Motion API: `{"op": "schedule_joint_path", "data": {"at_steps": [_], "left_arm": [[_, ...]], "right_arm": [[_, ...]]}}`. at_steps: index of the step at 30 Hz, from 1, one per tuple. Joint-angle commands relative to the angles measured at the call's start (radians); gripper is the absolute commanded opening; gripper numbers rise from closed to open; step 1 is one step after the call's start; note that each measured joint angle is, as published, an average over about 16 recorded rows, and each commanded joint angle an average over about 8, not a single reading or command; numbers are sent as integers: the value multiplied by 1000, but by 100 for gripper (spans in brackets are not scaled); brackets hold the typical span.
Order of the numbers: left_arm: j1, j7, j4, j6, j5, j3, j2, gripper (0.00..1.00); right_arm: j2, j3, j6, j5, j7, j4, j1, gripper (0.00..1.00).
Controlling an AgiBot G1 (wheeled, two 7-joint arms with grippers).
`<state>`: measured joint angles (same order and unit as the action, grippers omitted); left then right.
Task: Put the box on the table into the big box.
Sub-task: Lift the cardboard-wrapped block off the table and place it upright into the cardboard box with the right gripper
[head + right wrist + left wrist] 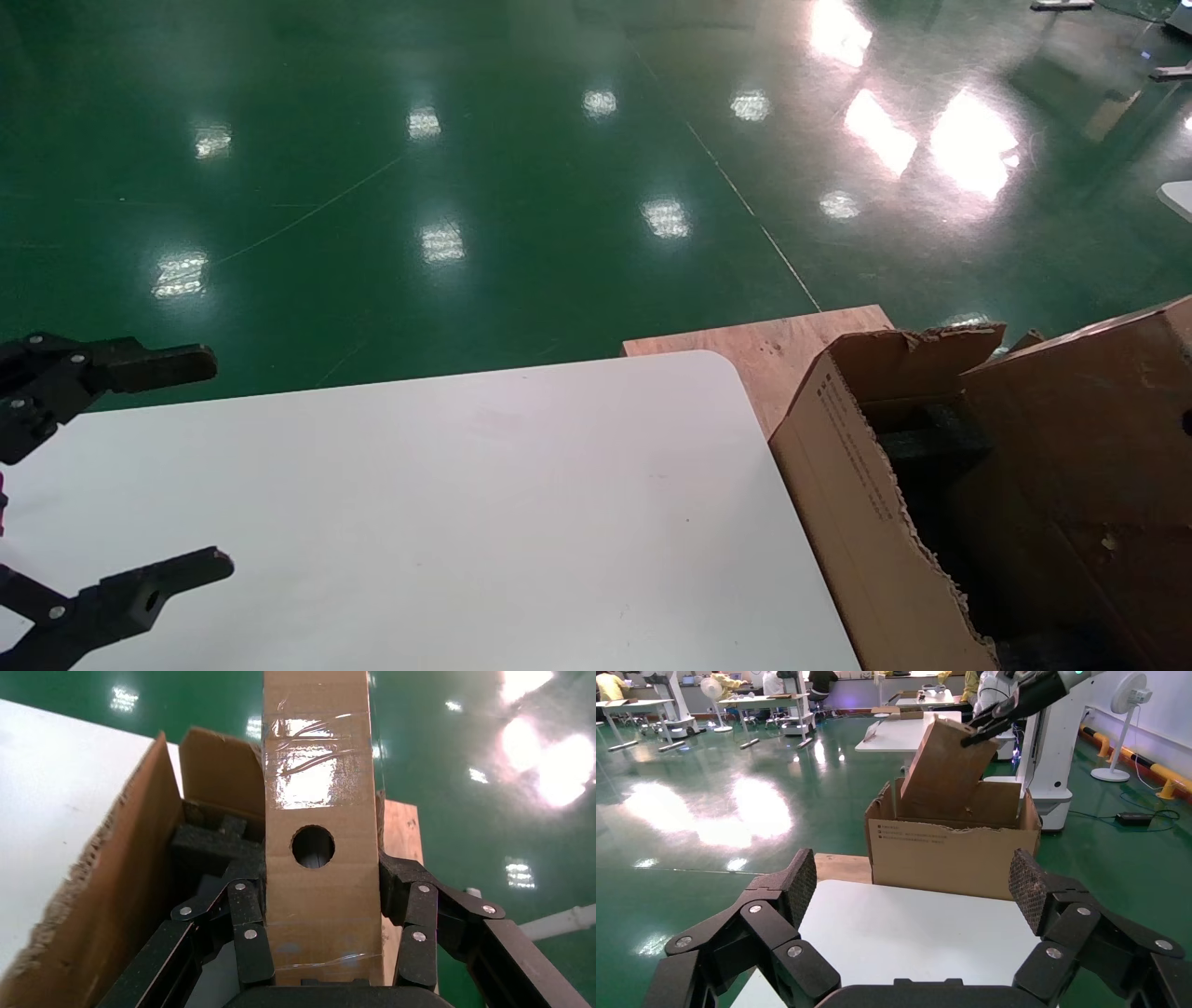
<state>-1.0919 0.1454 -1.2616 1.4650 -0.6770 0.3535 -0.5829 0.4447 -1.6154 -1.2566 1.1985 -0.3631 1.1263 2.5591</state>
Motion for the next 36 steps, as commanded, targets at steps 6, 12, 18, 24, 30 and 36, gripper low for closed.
{"op": "schedule_joint_path", "data": {"at_steps": [6,12,18,24,30,36], "left_arm": [[0,0,0,0,0,0,0,100],[0,0,0,0,0,0,0,100],[0,0,0,0,0,0,0,100],[0,0,0,0,0,0,0,100],[0,0,0,0,0,0,0,100],[0,0,0,0,0,0,0,100]], "right_arm": [[-24,-149,63,-31,69,-122,70,0],[-32,-247,91,-58,100,-209,123,0],[-15,-299,97,-68,107,-259,145,0],[-5,-308,100,-57,112,-290,138,0],[-6,-306,104,-45,130,-309,131,0],[-18,-351,104,-46,139,-330,158,0]]}}
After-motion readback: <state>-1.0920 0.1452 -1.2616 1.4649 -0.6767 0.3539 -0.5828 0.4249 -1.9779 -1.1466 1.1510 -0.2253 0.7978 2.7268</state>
